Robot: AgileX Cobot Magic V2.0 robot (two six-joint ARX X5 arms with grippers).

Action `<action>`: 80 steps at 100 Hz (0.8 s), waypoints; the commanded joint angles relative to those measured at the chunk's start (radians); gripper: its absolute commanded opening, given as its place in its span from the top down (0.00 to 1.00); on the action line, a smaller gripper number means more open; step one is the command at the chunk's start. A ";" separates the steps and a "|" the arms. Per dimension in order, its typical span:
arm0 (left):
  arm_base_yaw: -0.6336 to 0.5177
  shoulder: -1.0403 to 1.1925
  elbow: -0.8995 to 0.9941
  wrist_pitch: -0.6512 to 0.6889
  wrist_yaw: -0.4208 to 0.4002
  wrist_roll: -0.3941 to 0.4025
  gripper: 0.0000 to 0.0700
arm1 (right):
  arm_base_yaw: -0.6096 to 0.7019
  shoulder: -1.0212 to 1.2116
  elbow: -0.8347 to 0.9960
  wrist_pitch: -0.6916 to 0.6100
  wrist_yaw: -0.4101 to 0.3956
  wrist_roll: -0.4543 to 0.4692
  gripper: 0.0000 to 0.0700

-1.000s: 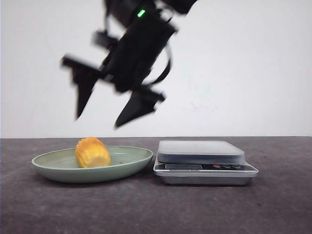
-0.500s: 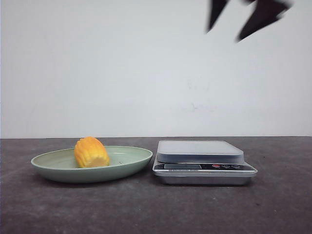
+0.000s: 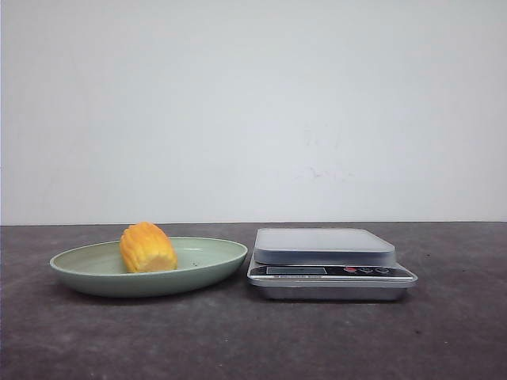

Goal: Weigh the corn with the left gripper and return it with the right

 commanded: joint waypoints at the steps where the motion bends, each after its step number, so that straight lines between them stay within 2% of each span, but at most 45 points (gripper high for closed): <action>1: -0.006 0.003 0.011 -0.025 -0.002 0.014 0.39 | 0.002 -0.036 0.020 -0.027 0.001 0.019 0.33; 11: -0.006 0.003 0.009 -0.025 -0.002 0.026 0.43 | 0.002 -0.111 0.018 -0.091 0.007 0.026 0.50; 17: -0.006 0.003 0.008 -0.026 -0.002 0.033 0.57 | 0.002 -0.154 0.011 -0.119 0.008 0.029 0.66; 21: -0.006 0.003 0.008 -0.026 -0.002 0.034 0.70 | 0.002 -0.181 0.006 -0.134 0.010 0.028 0.84; 23: -0.006 0.002 0.008 -0.026 -0.002 0.036 0.78 | 0.002 -0.197 0.003 -0.141 0.016 0.028 0.98; 24: -0.006 0.002 0.008 -0.026 -0.002 0.037 0.82 | 0.002 -0.200 0.002 -0.142 0.018 0.028 1.00; 28: -0.006 0.002 0.008 -0.025 -0.002 0.040 1.00 | 0.002 -0.225 -0.004 -0.145 0.033 0.029 0.99; 42: -0.006 0.002 0.008 -0.018 -0.003 0.040 0.99 | -0.001 -0.292 -0.021 -0.148 0.085 0.035 0.99; 80: -0.006 0.002 0.009 -0.025 -0.003 0.036 0.98 | -0.001 -0.314 -0.021 -0.159 0.079 0.035 0.99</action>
